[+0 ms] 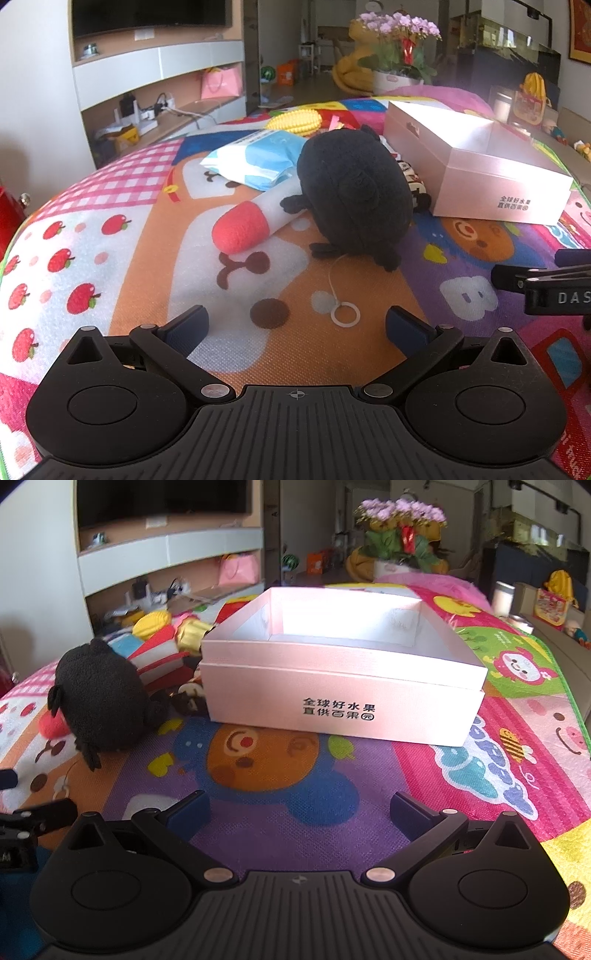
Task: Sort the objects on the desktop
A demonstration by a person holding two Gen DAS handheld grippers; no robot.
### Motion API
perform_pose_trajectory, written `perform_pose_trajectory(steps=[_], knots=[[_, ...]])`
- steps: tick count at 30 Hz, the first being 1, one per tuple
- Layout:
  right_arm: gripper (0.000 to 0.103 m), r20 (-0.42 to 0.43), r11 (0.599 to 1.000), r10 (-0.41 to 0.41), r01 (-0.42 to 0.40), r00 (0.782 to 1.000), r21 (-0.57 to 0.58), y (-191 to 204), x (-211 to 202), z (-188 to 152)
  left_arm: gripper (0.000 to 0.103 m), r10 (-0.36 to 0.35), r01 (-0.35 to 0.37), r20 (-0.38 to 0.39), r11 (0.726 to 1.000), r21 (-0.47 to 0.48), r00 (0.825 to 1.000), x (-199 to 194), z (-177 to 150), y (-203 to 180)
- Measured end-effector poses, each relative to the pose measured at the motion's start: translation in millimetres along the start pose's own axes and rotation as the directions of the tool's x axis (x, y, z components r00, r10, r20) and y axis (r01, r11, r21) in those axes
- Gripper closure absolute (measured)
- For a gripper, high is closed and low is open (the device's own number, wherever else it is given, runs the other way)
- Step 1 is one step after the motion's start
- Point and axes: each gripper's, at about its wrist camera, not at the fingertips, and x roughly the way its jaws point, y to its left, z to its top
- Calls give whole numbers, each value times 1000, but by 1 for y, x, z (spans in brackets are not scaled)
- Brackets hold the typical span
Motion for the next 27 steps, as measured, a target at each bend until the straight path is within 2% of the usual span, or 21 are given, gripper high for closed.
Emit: perform_pose_trajectory(steps=[4,7,9,11,13,14,15,17,18,20,23,27], knots=[[0,-51,1000,-3,4,999,8,-2,-1,3,0,-14,14,-2,1000,8,1000,-1,1,1],[0,-63,1000,-14,15,998,7,0,-2,4,0,-90,90,6,996,5,996,-5,3,9],[0,-65,1000,-15,15,998,-2,0,-1,5,0,-100,101,19,995,-15,995,-9,6,16],[0,-74,1000,3,-5,997,-21,1,-1,7,0,-42,43,61,999,-18,997,-17,9,25],[0,-111,989,106,-117,988,-92,9,-3,11,0,30,-29,120,1000,-8,992,-26,11,35],[0,-98,978,156,-168,983,-122,14,-9,12,0,59,-59,148,998,-6,987,-31,12,41],[0,-39,969,183,-187,982,-164,23,-20,12,0,85,-84,171,996,-11,982,-35,13,47],[0,106,943,189,-150,976,-298,50,-40,13,0,116,-108,195,993,-52,974,-41,17,60],[0,185,924,198,-120,962,-363,65,-48,14,0,122,-107,199,991,-82,972,-43,19,67],[0,269,910,227,-106,936,-400,89,-54,24,0,140,-109,207,982,-151,968,-48,21,80],[0,252,897,280,-160,926,-411,118,-42,42,0,164,-116,214,969,-218,963,-54,21,97],[2,200,877,231,-115,952,-467,140,-5,38,0,138,-91,201,970,-225,970,-58,14,107]])
